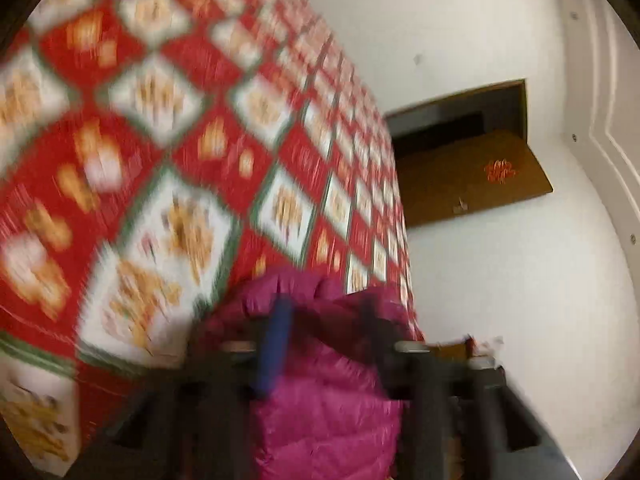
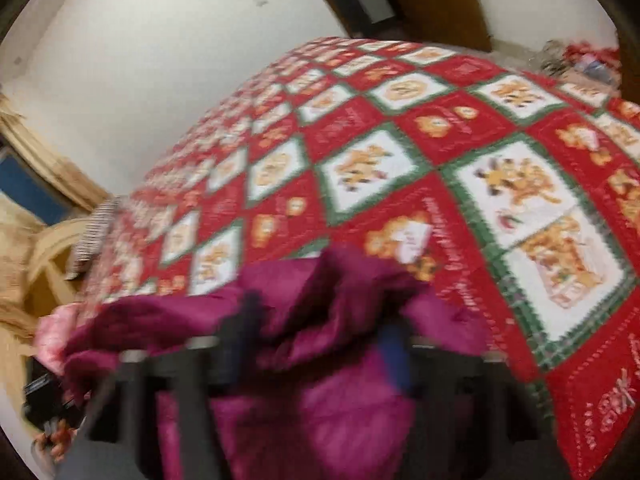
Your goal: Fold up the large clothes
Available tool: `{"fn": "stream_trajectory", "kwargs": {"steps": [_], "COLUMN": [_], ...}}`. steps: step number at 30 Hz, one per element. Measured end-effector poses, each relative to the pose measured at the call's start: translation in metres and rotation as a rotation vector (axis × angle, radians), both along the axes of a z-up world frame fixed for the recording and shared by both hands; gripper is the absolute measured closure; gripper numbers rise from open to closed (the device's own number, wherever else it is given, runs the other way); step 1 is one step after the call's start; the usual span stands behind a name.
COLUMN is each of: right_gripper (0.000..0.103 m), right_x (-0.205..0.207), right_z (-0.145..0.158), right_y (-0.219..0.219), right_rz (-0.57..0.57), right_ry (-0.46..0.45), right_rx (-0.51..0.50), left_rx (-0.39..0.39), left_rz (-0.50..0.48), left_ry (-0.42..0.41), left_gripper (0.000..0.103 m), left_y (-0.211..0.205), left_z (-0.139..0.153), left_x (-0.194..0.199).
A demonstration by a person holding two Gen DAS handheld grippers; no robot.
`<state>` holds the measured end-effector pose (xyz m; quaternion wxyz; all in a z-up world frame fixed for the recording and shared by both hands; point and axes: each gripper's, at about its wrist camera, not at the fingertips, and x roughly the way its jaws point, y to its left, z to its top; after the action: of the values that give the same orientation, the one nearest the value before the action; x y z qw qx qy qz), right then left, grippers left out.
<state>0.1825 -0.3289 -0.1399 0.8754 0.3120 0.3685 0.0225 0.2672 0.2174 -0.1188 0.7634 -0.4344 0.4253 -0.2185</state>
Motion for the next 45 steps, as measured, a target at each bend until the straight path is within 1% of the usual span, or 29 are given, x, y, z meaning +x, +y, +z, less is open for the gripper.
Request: {"fn": "stream_trajectory", "kwargs": {"steps": [1,2,4,5,6,7,8,9,10,11,12,14,16,18,19,20,21,22,23,25,27,30,32,36,39,41,42,43,45], "right_gripper": [0.014,0.013,0.012,0.012,0.014,0.028,0.037,0.058,0.070,0.073,0.074,0.074,0.075,0.075,0.075,0.075,0.075,0.075,0.075,0.075,0.075,0.075,0.075,0.075,0.075,0.077,0.080,0.085,0.085], "right_x": [-0.007,-0.014,-0.029,-0.035,-0.044,-0.046,-0.046,-0.044,-0.042,-0.039,-0.035,-0.024,-0.008,0.007,0.010,0.014,0.016,0.020,0.020,0.020,0.020,0.026,0.031,0.038,0.038,0.038,0.036,0.032,0.015], "right_z": [0.010,0.021,0.043,0.052,0.066,0.075,0.084,0.090,0.092,0.094,0.093,0.081,0.065,0.044,0.038,0.030,0.020,0.015,0.007,0.000,-0.003,-0.010,-0.014,-0.019,-0.019,-0.016,-0.010,-0.003,0.021], "right_y": [-0.003,-0.007,-0.012,-0.011,-0.008,0.000,0.014,0.031,0.046,0.067,0.085,0.109,0.127,0.143,0.147,0.151,0.153,0.153,0.151,0.147,0.146,0.150,0.153,0.152,0.152,0.149,0.143,0.137,0.114], "right_rz": [-0.010,-0.021,-0.052,-0.059,-0.042,-0.009,0.045,0.092,0.122,0.160,0.189,0.223,0.226,0.221,0.221,0.225,0.231,0.233,0.233,0.230,0.231,0.241,0.256,0.266,0.267,0.272,0.269,0.253,0.176], "right_ry": [-0.040,-0.082,-0.136,-0.156,-0.180,-0.181,-0.165,-0.140,-0.123,-0.111,-0.111,-0.095,-0.062,-0.027,-0.019,-0.012,-0.008,-0.003,0.004,0.003,-0.005,0.003,0.010,0.021,0.025,0.034,0.031,0.015,-0.045], "right_rx": [0.016,0.027,0.012,-0.003,-0.042,-0.089,-0.164,-0.245,-0.306,-0.384,-0.436,-0.465,-0.457,-0.487,-0.509,-0.530,-0.542,-0.539,-0.524,-0.496,-0.480,-0.473,-0.474,-0.452,-0.452,-0.436,-0.416,-0.410,-0.451], "left_rx": [0.023,0.033,0.064,0.116,0.222,0.311,0.418,0.468,0.526,0.546,0.563,0.591,0.668,0.760,0.811,0.888,0.939,0.963,0.955,0.901,0.884,0.896,0.904,0.884,0.879,0.873,0.867,0.859,0.845], "left_rz": [0.055,0.097,0.163,0.176,0.164,0.137,0.088,0.059,0.013,-0.014,-0.051,-0.090,-0.072,-0.049,-0.043,-0.026,-0.016,-0.012,-0.013,-0.005,0.011,0.033,0.033,0.027,0.027,0.027,0.028,0.030,0.034], "left_ry": [-0.043,-0.068,-0.099,-0.110,-0.122,-0.139,-0.176,-0.199,-0.226,-0.234,-0.234,-0.219,-0.218,-0.228,-0.239,-0.248,-0.239,-0.217,-0.199,-0.174,-0.178,-0.198,-0.189,-0.160,-0.157,-0.158,-0.158,-0.160,-0.164], "left_gripper": [0.021,0.016,0.015,0.015,0.015,0.015,0.015,0.015,0.015,0.015,0.015,0.015,0.015,0.015,0.015,0.015,0.015,0.015,0.015,0.015,0.015,0.015,0.015,0.013,0.013,0.013,0.013,0.013,0.013], "left_y": [0.010,0.017,0.026,0.023,0.011,-0.004,-0.030,-0.046,-0.075,-0.092,-0.117,-0.149,-0.171,-0.186,-0.191,-0.196,-0.198,-0.199,-0.200,-0.193,-0.192,-0.196,-0.197,-0.196,-0.194,-0.193,-0.192,-0.191,-0.189], "left_z": [0.015,0.024,0.041,0.049,0.059,0.064,0.070,0.073,0.074,0.071,0.066,0.050,0.037,0.028,0.023,0.016,0.009,0.001,-0.006,-0.018,-0.024,-0.030,-0.034,-0.042,-0.044,-0.044,-0.044,-0.043,-0.043], "left_x": [-0.005,-0.009,-0.015,-0.017,-0.017,-0.015,-0.014,-0.017,-0.021,-0.022,-0.023,-0.016,-0.009,-0.007,-0.005,-0.004,-0.003,0.002,0.005,0.009,0.009,0.006,0.008,0.018,0.019,0.019,0.018,0.018,0.018]}}
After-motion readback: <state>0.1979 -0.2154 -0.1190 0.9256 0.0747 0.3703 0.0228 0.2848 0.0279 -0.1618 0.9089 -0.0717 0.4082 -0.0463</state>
